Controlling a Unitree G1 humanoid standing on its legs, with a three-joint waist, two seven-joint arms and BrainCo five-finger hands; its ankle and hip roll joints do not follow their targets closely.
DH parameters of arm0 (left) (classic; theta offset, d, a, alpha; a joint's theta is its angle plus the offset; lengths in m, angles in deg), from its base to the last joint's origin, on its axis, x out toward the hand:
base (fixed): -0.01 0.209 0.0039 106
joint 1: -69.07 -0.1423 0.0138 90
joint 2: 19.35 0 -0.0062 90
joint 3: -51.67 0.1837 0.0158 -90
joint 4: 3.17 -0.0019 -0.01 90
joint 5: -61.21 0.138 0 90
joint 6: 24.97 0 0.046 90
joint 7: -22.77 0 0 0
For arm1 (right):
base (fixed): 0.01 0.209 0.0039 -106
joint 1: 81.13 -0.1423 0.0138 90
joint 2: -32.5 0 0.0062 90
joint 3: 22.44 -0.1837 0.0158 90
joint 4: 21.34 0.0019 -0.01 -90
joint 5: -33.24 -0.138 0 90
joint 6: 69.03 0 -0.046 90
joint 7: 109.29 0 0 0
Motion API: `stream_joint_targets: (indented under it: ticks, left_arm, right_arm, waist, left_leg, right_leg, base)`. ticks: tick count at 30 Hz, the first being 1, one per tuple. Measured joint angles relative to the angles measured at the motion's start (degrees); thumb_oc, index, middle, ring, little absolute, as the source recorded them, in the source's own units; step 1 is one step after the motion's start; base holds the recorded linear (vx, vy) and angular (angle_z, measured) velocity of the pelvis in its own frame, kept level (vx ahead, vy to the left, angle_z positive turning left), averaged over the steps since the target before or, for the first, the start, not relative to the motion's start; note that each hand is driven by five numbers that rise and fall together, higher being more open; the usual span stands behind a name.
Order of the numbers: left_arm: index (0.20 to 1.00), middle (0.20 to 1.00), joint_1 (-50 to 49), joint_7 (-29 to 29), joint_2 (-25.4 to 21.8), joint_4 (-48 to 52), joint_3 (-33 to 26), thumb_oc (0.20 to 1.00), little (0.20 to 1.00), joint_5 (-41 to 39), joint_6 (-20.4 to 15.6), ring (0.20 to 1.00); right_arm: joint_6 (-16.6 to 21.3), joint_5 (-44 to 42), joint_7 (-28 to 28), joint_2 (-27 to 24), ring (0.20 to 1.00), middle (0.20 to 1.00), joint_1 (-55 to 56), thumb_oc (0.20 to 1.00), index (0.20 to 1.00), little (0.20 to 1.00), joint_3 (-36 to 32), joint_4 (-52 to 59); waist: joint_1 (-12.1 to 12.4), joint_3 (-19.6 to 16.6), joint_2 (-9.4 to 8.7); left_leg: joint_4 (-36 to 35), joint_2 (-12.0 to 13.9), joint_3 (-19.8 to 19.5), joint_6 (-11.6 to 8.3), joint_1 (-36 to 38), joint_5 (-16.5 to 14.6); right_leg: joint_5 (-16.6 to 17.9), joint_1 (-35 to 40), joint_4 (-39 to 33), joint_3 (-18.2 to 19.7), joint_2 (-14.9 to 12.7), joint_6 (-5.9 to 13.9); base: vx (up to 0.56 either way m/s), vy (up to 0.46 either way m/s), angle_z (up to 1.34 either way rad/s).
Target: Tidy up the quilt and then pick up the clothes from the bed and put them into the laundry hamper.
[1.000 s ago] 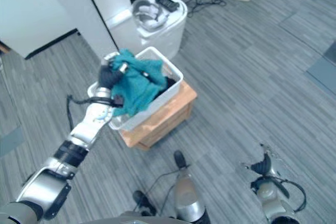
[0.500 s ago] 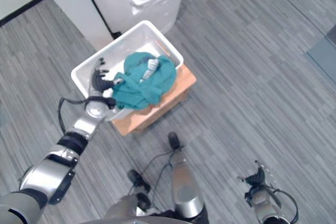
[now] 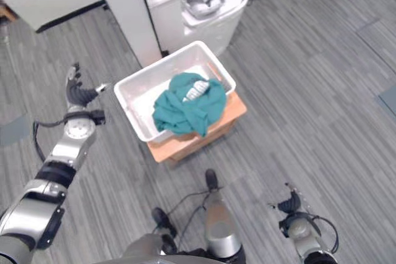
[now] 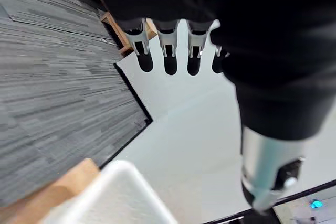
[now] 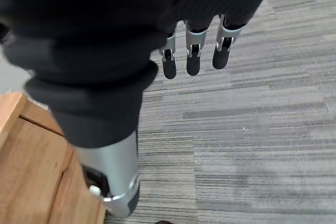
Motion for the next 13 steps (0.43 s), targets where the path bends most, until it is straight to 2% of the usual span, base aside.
stream_joint_targets:
  ticks: [2,4,5,6,7,10,13]
  left_arm:
    - [1.0,1.0,-9.43,-2.92,1.99,-2.88,-2.27,1.0,1.0,-0.64,0.25,1.0]
    - [1.0,1.0,-19.57,-5.43,7.68,-8.16,-8.11,1.0,1.0,-1.97,0.52,1.0]
    - [1.0,1.0,-22.12,-6.11,8.76,-10.52,-8.26,1.0,1.0,-1.83,0.6,1.0]
    - [1.0,1.0,-26.1,-7.53,10.06,-17.19,-7.03,1.0,1.0,-1.32,2.9,1.0]
    - [1.0,1.0,-27.22,-8.06,10.45,-20.99,-7.03,1.0,1.0,0.44,2.9,1.0]
    - [1.0,1.0,-31.72,-8.88,12.49,-31.38,-7.18,1.0,1.0,3.93,5.39,1.0]
    - [1.0,1.0,-34.18,-8.99,14.73,-33.34,-5.81,1.0,1.0,6.48,6.16,1.0]
  right_arm:
    - [-0.03,-0.89,0.88,1.68,1.0,1.0,1.11,1.0,1.0,1.0,-0.94,-1.92]
    - [-0.6,-2.17,2.11,5.03,1.0,1.0,0.98,1.0,1.0,1.0,-2.69,-8.05]
    - [-0.8,-2.31,2.45,5.8,1.0,1.0,1.03,1.0,1.0,1.0,-3.15,-9.66]
    - [-1.44,-3.02,2.89,7.19,1.0,1.0,2.05,1.0,1.0,1.0,-3.1,-12.16]
    - [-1.46,-3.06,3.03,7.74,1.0,1.0,2.16,1.0,1.0,1.0,-3.11,-13.77]
    - [-1.8,-3.07,3.94,9.82,1.0,1.0,2.03,1.0,1.0,1.0,-2.87,-15.68]
    - [-1.79,-3.0,4.03,10.69,1.0,1.0,1.86,1.0,1.0,1.0,-0.55,-15.67]
  waist:
    - [0.99,-2.58,0.69]
    - [2.33,-5.15,0.64]
    - [2.62,-6.04,0.66]
    - [3.85,-8.54,0.42]
    - [4.93,-9.52,0.24]
    - [6.64,-11.49,-1.65]
    - [8.16,-12.65,-2.5]
  left_leg:
    - [0.0,0.57,-0.17,-0.31,0.49,-0.66]
    - [0.0,1.06,-0.42,-0.36,2.48,-0.67]
    - [0.0,1.17,-0.76,-0.48,2.61,-0.91]
    - [0.0,1.18,-1.29,-0.48,2.68,-1.19]
    - [0.02,1.13,-1.54,-0.45,2.39,-1.34]
    - [0.04,0.37,-2.93,-0.04,2.37,-1.05]
    - [0.02,-0.19,-3.34,0.67,2.45,-1.4]
  right_leg:
    - [-1.43,0.93,-0.01,-0.16,0.4,-0.07]
    - [-1.47,2.84,-0.01,-0.24,0.94,-0.3]
    - [-1.62,3.39,-0.02,-0.39,1.06,-0.4]
    - [-2.38,3.58,-0.02,-0.76,1.03,-0.23]
    - [-2.55,3.56,-0.03,-0.92,0.94,-0.2]
    - [-2.17,4.02,-0.01,-1.75,0.1,-0.32]
    - [-2.23,4.65,-0.02,-2.11,-0.57,-0.21]
  base:
    - [0.05,0.056,0.02]
    - [0.03,0.053,0.09]
    - [0.01,0.054,0.19]
    - [0.0,0.057,0.19]
    - [-0.01,0.052,0.2]
    - [-0.03,0.062,0.23]
    - [-0.02,0.027,0.11]
